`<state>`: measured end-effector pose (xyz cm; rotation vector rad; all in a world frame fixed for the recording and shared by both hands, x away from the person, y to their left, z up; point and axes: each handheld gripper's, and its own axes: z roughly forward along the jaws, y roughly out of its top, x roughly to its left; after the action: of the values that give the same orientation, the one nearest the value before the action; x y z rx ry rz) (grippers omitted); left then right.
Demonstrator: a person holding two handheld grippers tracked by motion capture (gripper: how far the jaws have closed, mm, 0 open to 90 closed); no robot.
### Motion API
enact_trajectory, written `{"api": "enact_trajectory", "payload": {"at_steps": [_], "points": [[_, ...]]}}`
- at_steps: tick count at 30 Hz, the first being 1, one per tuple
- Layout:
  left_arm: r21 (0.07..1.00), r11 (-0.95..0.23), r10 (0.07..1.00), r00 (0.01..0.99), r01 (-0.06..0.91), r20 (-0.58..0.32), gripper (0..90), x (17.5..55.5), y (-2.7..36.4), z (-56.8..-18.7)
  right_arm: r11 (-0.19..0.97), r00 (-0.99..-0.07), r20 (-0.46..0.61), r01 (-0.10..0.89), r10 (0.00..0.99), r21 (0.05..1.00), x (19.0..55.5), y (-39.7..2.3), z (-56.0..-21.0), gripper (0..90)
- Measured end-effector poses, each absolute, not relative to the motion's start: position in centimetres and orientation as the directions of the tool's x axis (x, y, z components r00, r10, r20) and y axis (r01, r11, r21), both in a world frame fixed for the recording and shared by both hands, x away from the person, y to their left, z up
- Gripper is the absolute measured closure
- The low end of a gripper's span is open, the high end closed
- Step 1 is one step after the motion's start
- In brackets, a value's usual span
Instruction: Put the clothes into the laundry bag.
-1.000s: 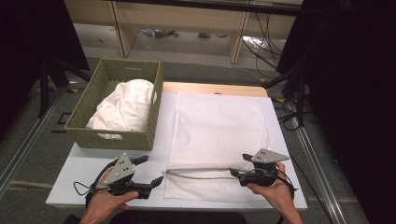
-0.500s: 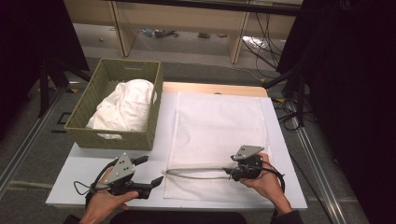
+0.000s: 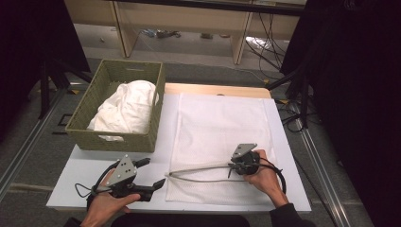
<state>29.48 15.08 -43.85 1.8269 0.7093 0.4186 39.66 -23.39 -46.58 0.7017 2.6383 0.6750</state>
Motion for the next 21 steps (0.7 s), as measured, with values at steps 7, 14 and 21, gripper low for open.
{"api": "enact_trajectory", "payload": {"at_steps": [7, 14, 21], "points": [[0.932, -0.232, 0.651, 0.756, 0.277, -0.062, 16.0, 29.6, 15.1, -43.9, 0.759, -0.828, -0.218, 0.325, 0.517, 0.563, 39.6, -23.3, -45.7, 89.6], [0.932, -0.242, 0.651, 0.757, 0.269, -0.049, 16.0, 29.5, 15.2, -43.8, 0.771, -0.842, -0.175, 0.357, 0.510, 0.528, 39.6, -22.7, -46.6, 59.9], [0.932, -0.242, 0.652, 0.756, 0.270, -0.050, 16.2, 29.5, 15.1, -43.8, 0.795, -0.861, -0.172, 0.343, 0.479, 0.501, 39.8, -22.6, -46.8, 89.3]]}}
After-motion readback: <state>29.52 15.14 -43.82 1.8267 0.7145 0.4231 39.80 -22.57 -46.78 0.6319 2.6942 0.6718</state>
